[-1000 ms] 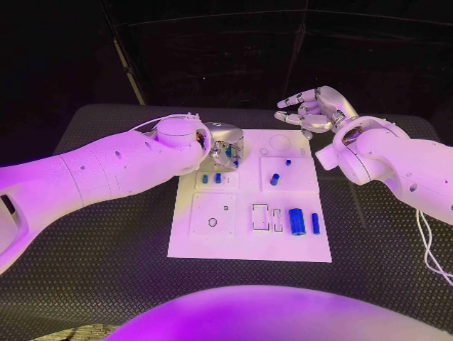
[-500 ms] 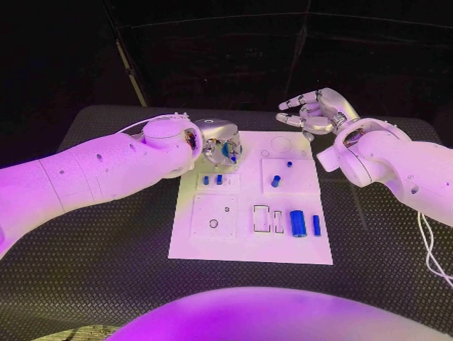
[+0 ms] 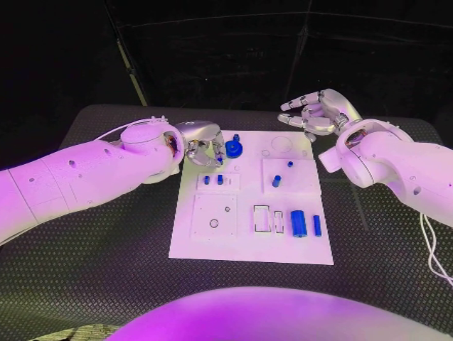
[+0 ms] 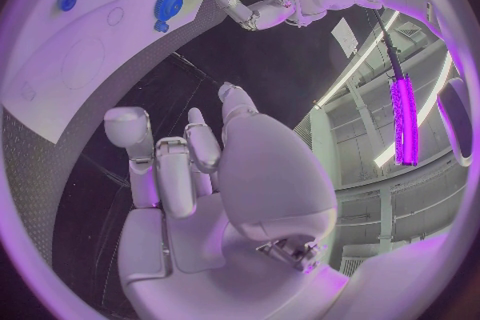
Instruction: Assemble the parts on the task board
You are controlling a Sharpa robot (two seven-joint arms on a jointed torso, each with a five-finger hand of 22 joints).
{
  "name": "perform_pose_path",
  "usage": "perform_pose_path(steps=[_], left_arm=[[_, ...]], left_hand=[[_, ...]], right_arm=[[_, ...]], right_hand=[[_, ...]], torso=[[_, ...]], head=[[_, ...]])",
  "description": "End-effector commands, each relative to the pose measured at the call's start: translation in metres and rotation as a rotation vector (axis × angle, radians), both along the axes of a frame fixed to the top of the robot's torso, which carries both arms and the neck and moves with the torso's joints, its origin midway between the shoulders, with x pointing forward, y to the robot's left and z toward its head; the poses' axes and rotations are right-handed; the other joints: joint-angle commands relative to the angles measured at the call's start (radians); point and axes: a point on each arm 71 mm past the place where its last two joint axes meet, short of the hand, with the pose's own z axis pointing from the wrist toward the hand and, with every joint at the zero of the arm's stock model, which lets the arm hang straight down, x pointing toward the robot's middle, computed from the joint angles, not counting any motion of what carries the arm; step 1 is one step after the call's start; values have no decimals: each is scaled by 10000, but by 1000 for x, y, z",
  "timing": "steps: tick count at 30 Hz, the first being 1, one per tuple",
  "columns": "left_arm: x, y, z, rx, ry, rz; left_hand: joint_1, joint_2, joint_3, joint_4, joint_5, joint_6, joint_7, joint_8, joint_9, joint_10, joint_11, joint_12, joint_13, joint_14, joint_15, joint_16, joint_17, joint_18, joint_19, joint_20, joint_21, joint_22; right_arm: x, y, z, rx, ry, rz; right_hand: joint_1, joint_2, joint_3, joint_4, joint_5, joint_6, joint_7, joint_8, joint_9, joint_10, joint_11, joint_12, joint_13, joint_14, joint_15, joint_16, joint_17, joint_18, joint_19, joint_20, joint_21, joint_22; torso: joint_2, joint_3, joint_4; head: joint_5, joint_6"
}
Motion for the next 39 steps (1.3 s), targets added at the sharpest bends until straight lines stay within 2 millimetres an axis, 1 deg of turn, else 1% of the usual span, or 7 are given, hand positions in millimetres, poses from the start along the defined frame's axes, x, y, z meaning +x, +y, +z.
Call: perform_pose_path(steps=[1,9,15,17,27,33,39], left_arm=[[1,5,-1,-132,315,237],[4,11,-4,-208,466,516],[6,14,-6,-144,549,625],[7,14,-6,-135,568,629],[8,9,-10,52,879,561],[8,8,-12,169,1063,512],[7,7,-14,300,1247,481]], left_hand=[[-103,8,74,-7,-4,65,18,-56,-12,55,4,-44,-13,301,-20,23,-14,-196,51,-18,32,15],[-131,0,86,1,-5,70,18,-61,-17,64,5,-61,-15,301,-19,23,-17,-193,46,-16,21,10],[-169,-16,94,14,-7,76,20,-66,-24,73,7,-82,-18,300,-18,22,-24,-192,46,-14,21,15],[-169,-16,94,14,-7,76,20,-66,-24,73,7,-82,-18,300,-18,22,-24,-192,46,-14,21,15],[-304,-62,102,67,-18,82,13,-88,-46,95,11,-149,-26,291,-12,11,-58,-187,31,-8,-6,11],[-347,-79,98,83,-23,87,9,-92,-53,110,10,-166,-26,289,-11,9,-67,-183,22,-5,-24,4],[-368,-89,95,88,-25,99,2,-90,-55,129,4,-172,-24,284,-13,0,-87,-194,43,-5,27,48]], right_arm=[[0,1,1,40,-55,85],[0,0,1,35,-43,82],[0,0,1,31,-39,72],[0,0,1,32,-38,75],[0,1,1,38,-34,94],[0,1,1,39,-35,92],[0,1,1,40,-35,87]], right_hand=[[6,52,-42,-24,47,28,5,57,-3,55,-11,39,12,666,-70,-38,945,135,5,-53,-46,3],[6,52,-42,-24,47,28,5,57,-3,55,-11,39,12,666,-70,-38,945,135,5,-53,-46,3],[6,52,-42,-24,47,28,5,57,-3,55,-11,39,12,666,-70,-38,945,135,5,-53,-46,3],[6,52,-42,-24,47,28,5,57,-3,55,-11,39,12,666,-70,-38,945,135,5,-53,-46,3],[6,52,-42,-24,47,28,5,57,-3,55,-11,39,12,666,-70,-38,945,135,5,-53,-46,3],[8,62,-42,-24,48,32,5,64,-2,62,-11,50,21,668,-71,-36,951,134,9,-54,-45,8],[8,62,-42,-24,48,32,5,64,-2,62,-11,50,21,668,-71,-36,951,134,9,-54,-45,8]], torso=[[2,1,-8],[7,14,-37],[11,18,-25],[14,11,-14],[7,3,-29],[8,9,-16],[6,7,-18]], head=[[8,7],[27,27],[5,26],[6,16],[3,-20],[-6,-40],[-1,-50]])
